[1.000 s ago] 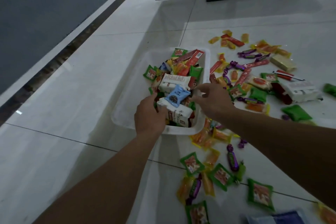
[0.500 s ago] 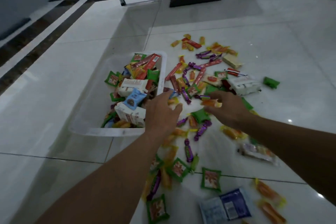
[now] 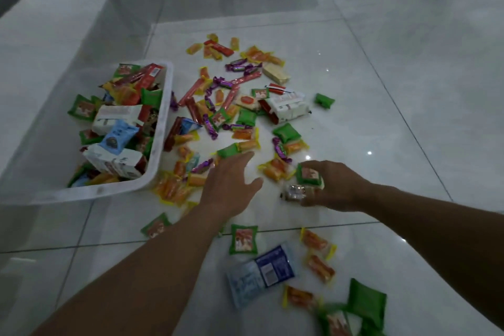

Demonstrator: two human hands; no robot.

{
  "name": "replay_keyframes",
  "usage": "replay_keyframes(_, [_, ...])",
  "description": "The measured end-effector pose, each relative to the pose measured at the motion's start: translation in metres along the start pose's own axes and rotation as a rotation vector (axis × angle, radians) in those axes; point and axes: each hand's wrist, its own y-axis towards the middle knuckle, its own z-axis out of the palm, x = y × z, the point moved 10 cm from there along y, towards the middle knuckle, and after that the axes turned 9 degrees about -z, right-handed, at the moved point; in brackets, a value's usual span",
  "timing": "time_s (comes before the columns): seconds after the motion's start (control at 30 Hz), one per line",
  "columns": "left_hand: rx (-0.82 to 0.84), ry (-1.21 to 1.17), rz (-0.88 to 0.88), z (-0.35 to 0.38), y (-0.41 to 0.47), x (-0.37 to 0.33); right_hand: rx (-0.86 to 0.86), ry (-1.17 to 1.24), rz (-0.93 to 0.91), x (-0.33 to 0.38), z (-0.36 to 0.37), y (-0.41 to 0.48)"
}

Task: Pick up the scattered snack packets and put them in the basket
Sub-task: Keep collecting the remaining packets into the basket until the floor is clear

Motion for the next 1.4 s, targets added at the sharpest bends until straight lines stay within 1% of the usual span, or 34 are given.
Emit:
replay_keyframes(0.1, [0.131, 0.085, 0.037, 0.032, -0.015, 0.005, 0.039, -0.018, 0.011, -0.009, 0.015, -0.011])
replay_keyframes(0.2, [0.249, 0.177, 0.079, 0.048, -0.027, 0.007, 0.059, -0.043, 0.016, -0.012, 0.027, -0.016])
replay_keyframes(0.3, [0.309, 0.241, 0.126, 0.052, -0.032, 0.009, 0.047, -0.018, 0.025, -0.01, 0.044, -0.018])
replay_keyframes(0.47, [0.43, 0.354, 0.164, 0.066, -0.04, 0.022, 0.147, -0.041, 0.03, -0.005, 0.078, -0.017])
replay_keyframes(0.6, [0.458, 0.323, 0.158, 0.075, -0.045, 0.032, 0.141, -0.13, 0.048, -0.012, 0.082, -0.013])
replay_keyframes(0.7, [0.45, 0.382, 0.178, 0.078, -0.047, 0.035, 0.139, -0.162, 0.057, -0.019, 0.083, -0.013])
replay_keyframes(0.8, [0.438, 0.408, 0.142, 0.08, -0.043, 0.041, 0.124, -0.169, 0.075, -0.022, 0.08, -0.012])
replay_keyframes(0.93, [0.404, 0.338, 0.139, 0.077, -0.038, 0.036, 0.113, -0.152, 0.096, -0.026, 0.078, -0.011])
replay_keyframes(1.03, [0.369, 0.207, 0.119, 0.067, -0.031, 0.029, 0.1, -0.109, 0.087, -0.024, 0.077, -0.009])
replay_keyframes(1.1, [0.329, 0.106, 0.088, 0.057, -0.026, 0.025, 0.054, -0.053, 0.093, -0.022, 0.069, -0.007])
replay_keyframes(1.23, [0.248, -0.051, 0.026, 0.037, -0.017, 0.021, -0.093, 0.074, 0.094, -0.02, 0.044, -0.001])
replay_keyframes(1.33, [0.187, -0.089, 0.004, 0.025, -0.01, 0.02, -0.202, 0.169, 0.096, -0.015, 0.026, 0.006])
replay_keyframes(1.4, [0.142, -0.081, 0.004, 0.014, -0.008, 0.017, -0.245, 0.227, 0.084, -0.008, 0.018, 0.01])
